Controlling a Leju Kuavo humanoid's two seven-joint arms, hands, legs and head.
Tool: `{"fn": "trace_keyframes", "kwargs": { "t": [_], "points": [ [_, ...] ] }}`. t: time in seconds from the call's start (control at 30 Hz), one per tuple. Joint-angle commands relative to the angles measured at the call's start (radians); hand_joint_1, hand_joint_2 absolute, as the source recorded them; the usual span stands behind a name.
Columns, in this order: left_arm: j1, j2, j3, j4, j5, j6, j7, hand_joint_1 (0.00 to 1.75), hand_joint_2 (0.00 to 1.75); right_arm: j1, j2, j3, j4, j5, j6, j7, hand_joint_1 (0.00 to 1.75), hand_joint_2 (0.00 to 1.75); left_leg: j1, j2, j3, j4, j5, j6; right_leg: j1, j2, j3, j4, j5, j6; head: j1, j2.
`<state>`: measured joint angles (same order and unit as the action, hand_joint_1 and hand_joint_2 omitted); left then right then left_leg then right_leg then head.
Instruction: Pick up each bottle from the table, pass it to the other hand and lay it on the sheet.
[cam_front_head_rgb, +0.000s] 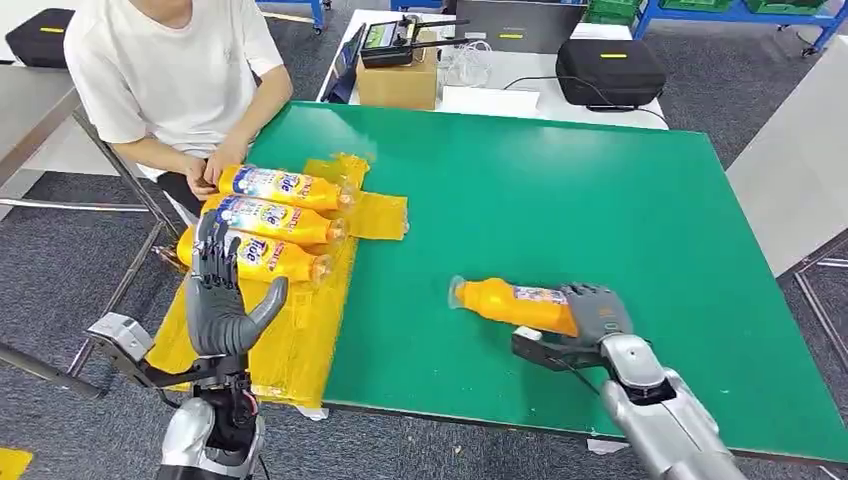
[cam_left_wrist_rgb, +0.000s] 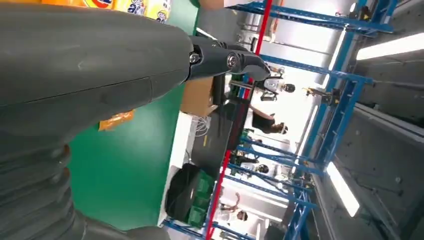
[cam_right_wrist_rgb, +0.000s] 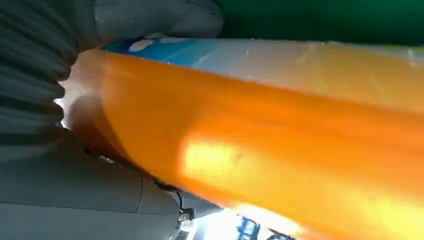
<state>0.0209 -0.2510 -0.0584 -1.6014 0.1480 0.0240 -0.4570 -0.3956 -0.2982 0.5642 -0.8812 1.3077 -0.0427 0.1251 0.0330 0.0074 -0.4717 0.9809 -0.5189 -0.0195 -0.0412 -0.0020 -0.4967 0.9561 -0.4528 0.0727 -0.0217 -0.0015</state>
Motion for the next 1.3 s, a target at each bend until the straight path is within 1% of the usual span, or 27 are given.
{"fn": "trace_keyframes", "kwargs": {
  "t": [0.03,0.1,0.13,0.17,0.27,0.3,0.33,0.4,0.43,0.47,0.5,0.57,0.6,0.67,0.7,0.77,0.8,0.83,0.9,0.93,0.97,1.03,1.1,1.13,1.2,1.23,1.3],
  "points": [
    [-0.014,0.033,-0.002,0.001,0.023,-0.001,-0.015,0.0,1.75,0.134,-0.025,-0.104,-0.102,-0.204,-0.054,-0.233,1.75,1.75,0.001,-0.004,0.0,-0.003,0.002,0.003,0.002,-0.003,0.001,-0.004,0.001,-0.006,0.0,0.0],
    [-0.02,0.041,-0.016,0.001,0.011,0.011,-0.022,0.0,1.75,0.169,0.02,-0.144,-0.18,-0.304,-0.093,-0.311,1.75,1.75,0.001,-0.003,0.0,-0.002,0.001,0.001,0.002,-0.002,0.001,-0.002,0.0,-0.004,0.0,0.0],
    [-0.029,0.043,-0.03,0.013,-0.016,0.035,-0.014,0.0,1.75,0.189,0.06,-0.16,-0.227,-0.339,-0.129,-0.337,1.75,1.75,0.001,-0.003,0.0,-0.004,0.002,0.002,0.002,-0.003,0.0,-0.003,0.001,-0.006,0.0,0.0],
    [-0.036,0.047,-0.045,0.028,-0.037,0.049,-0.002,0.0,1.75,0.202,0.091,-0.174,-0.26,-0.368,-0.155,-0.353,1.75,1.75,0.002,-0.002,-0.001,-0.002,0.001,0.001,0.003,-0.001,0.0,-0.002,0.0,-0.004,0.0,0.0],
    [-0.042,0.044,-0.054,0.045,-0.042,0.058,-0.005,0.0,1.75,0.203,0.106,-0.163,-0.274,-0.364,-0.152,-0.344,1.75,1.75,0.002,0.002,-0.002,-0.003,0.0,0.002,0.003,0.002,-0.002,-0.001,0.001,-0.006,0.0,0.0],
    [-0.051,0.059,-0.08,0.067,-0.061,0.065,0.012,0.0,1.75,0.219,0.139,-0.207,-0.292,-0.44,-0.205,-0.41,1.75,1.75,0.002,0.003,-0.003,-0.003,0.0,0.002,0.003,0.003,-0.004,0.0,0.001,-0.005,0.0,0.0],
    [-0.06,0.064,-0.102,0.096,-0.076,0.064,0.036,0.0,1.75,0.226,0.167,-0.231,-0.303,-0.477,-0.237,-0.45,1.75,1.75,0.002,0.004,-0.003,-0.004,0.001,0.002,0.003,0.003,-0.005,-0.001,0.001,-0.006,-0.001,0.0],
    [-0.078,0.051,-0.129,0.166,-0.048,0.044,0.058,0.0,1.75,0.233,0.223,-0.267,-0.334,-0.551,-0.274,-0.498,1.75,1.75,0.001,-0.001,-0.007,-0.003,0.001,0.002,0.002,-0.001,-0.008,0.001,0.0,-0.004,-0.001,0.0],
    [-0.087,0.046,-0.15,0.211,-0.042,0.04,0.059,0.0,1.75,0.239,0.255,-0.288,-0.351,-0.611,-0.29,-0.529,1.75,1.75,0.002,-0.001,-0.007,-0.004,0.002,0.003,0.003,-0.001,-0.007,-0.001,0.001,-0.006,0.0,0.0],
    [-0.088,0.042,-0.162,0.231,-0.046,0.043,0.044,0.0,1.75,0.24,0.27,-0.296,-0.359,-0.643,-0.289,-0.541,1.75,1.75,0.002,-0.003,-0.007,-0.004,0.002,0.003,0.003,-0.003,-0.006,-0.002,0.001,-0.006,0.0,0.0],
    [-0.089,0.043,-0.181,0.254,-0.042,0.037,0.033,0.0,1.75,0.242,0.291,-0.314,-0.37,-0.706,-0.276,-0.557,1.75,1.75,0.002,-0.001,-0.009,-0.002,0.001,0.002,0.002,-0.002,-0.008,0.0,0.0,-0.004,-0.001,0.0],
    [-0.082,0.059,-0.224,0.267,-0.046,-0.006,-0.002,0.0,1.75,0.227,0.317,-0.326,-0.373,-0.777,-0.263,-0.59,1.75,1.75,0.001,0.0,-0.007,-0.004,0.001,0.003,0.002,0.0,-0.007,-0.001,0.0,-0.005,0.0,0.0],
    [-0.079,0.067,-0.24,0.269,-0.045,-0.036,-0.018,0.0,1.75,0.214,0.329,-0.331,-0.369,-0.81,-0.256,-0.608,1.75,1.75,0.001,0.0,-0.008,-0.003,0.001,0.002,0.002,0.001,-0.008,0.0,0.0,-0.004,0.0,0.0],
    [-0.075,0.09,-0.255,0.286,0.052,-0.173,0.03,0.0,1.75,0.191,0.339,-0.325,-0.36,-0.848,-0.23,-0.621,1.75,1.75,0.001,0.001,-0.009,-0.003,0.001,0.002,0.001,0.001,-0.009,0.001,0.0,-0.004,0.0,0.0],
    [-0.073,0.102,-0.264,0.285,0.024,-0.188,-0.013,0.0,1.75,0.184,0.346,-0.324,-0.358,-0.877,-0.211,-0.643,1.75,1.75,0.001,0.001,-0.008,-0.004,0.001,0.002,0.002,0.001,-0.009,0.0,0.0,-0.006,0.0,0.0],
    [-0.07,0.108,-0.266,0.295,0.018,-0.203,-0.016,0.0,1.75,0.175,0.357,-0.315,-0.36,-0.889,-0.198,-0.653,1.75,1.75,0.001,0.002,-0.008,-0.005,0.001,0.002,0.002,0.003,-0.009,-0.001,0.001,-0.007,0.0,0.0],
    [-0.069,0.104,-0.26,0.297,0.018,-0.207,-0.016,0.0,1.75,0.176,0.361,-0.316,-0.362,-0.905,-0.186,-0.654,1.75,1.75,0.001,0.002,-0.01,-0.002,0.001,0.001,0.001,0.001,-0.01,0.001,0.0,-0.004,0.0,0.0],
    [-0.065,0.101,-0.259,0.295,0.004,-0.216,-0.023,0.0,1.75,0.176,0.361,-0.303,-0.366,-0.923,-0.153,-0.656,1.75,1.75,0.001,0.002,-0.01,-0.003,0.001,0.002,0.002,0.002,-0.011,0.001,0.001,-0.005,0.0,0.0],
    [-0.061,0.098,-0.265,0.293,-0.015,-0.223,-0.031,0.0,1.75,0.18,0.375,-0.289,-0.373,-0.931,-0.143,-0.661,1.75,1.75,0.001,0.002,-0.01,-0.003,0.001,0.002,0.002,0.002,-0.011,0.001,0.001,-0.005,0.0,0.0],
    [-0.059,0.098,-0.274,0.287,-0.05,-0.218,-0.054,0.0,1.75,0.178,0.384,-0.271,-0.37,-0.934,-0.123,-0.662,1.75,1.75,0.001,0.002,-0.009,-0.004,0.001,0.002,0.002,0.002,-0.01,-0.001,0.001,-0.007,0.0,0.0],
    [-0.058,0.094,-0.277,0.286,-0.06,-0.216,-0.061,0.0,1.75,0.177,0.399,-0.255,-0.367,-0.932,-0.118,-0.663,1.75,1.75,0.001,0.001,-0.011,-0.002,0.001,0.001,0.002,0.001,-0.012,0.002,0.0,-0.003,-0.001,0.0],
    [-0.07,0.098,-0.297,0.294,-0.082,-0.242,-0.06,0.0,1.75,0.161,0.413,-0.183,-0.328,-0.908,-0.071,-0.668,1.75,1.75,0.001,0.002,-0.01,-0.003,0.0,0.002,0.002,0.002,-0.011,0.001,0.0,-0.005,0.0,0.0],
    [-0.081,0.094,-0.301,0.302,-0.1,-0.24,-0.066,0.0,1.75,0.153,0.433,-0.141,-0.296,-0.882,-0.095,-0.676,1.75,1.75,0.001,0.003,-0.011,-0.002,0.0,0.001,0.002,0.003,-0.012,0.002,0.0,-0.003,0.0,0.0],
    [-0.085,0.091,-0.3,0.304,-0.104,-0.237,-0.067,0.0,1.75,0.15,0.437,-0.13,-0.286,-0.879,-0.096,-0.678,1.75,1.75,0.002,0.004,-0.01,-0.003,0.0,0.002,0.002,0.004,-0.011,0.001,0.001,-0.005,0.0,0.0],
    [-0.102,0.082,-0.293,0.31,-0.113,-0.224,-0.067,0.0,1.75,0.142,0.45,-0.089,-0.266,-0.848,-0.113,-0.685,1.75,1.75,0.001,0.002,-0.012,-0.001,0.001,0.001,0.001,0.001,-0.012,0.002,0.0,-0.003,0.0,0.0],
    [-0.106,0.075,-0.284,0.31,-0.109,-0.217,-0.064,0.0,1.75,0.136,0.456,-0.068,-0.256,-0.845,-0.114,-0.689,1.75,1.75,0.002,0.003,-0.01,-0.003,0.001,0.002,0.003,0.003,-0.011,0.001,0.001,-0.005,0.0,0.0],
    [-0.113,0.068,-0.276,0.31,-0.1,-0.214,-0.053,0.0,1.75,0.132,0.462,-0.034,-0.249,-0.81,-0.132,-0.691,1.75,1.75,0.002,0.001,-0.012,-0.001,0.001,0.001,0.002,0.001,-0.012,0.002,0.0,-0.003,0.0,0.0]
  ]
}}
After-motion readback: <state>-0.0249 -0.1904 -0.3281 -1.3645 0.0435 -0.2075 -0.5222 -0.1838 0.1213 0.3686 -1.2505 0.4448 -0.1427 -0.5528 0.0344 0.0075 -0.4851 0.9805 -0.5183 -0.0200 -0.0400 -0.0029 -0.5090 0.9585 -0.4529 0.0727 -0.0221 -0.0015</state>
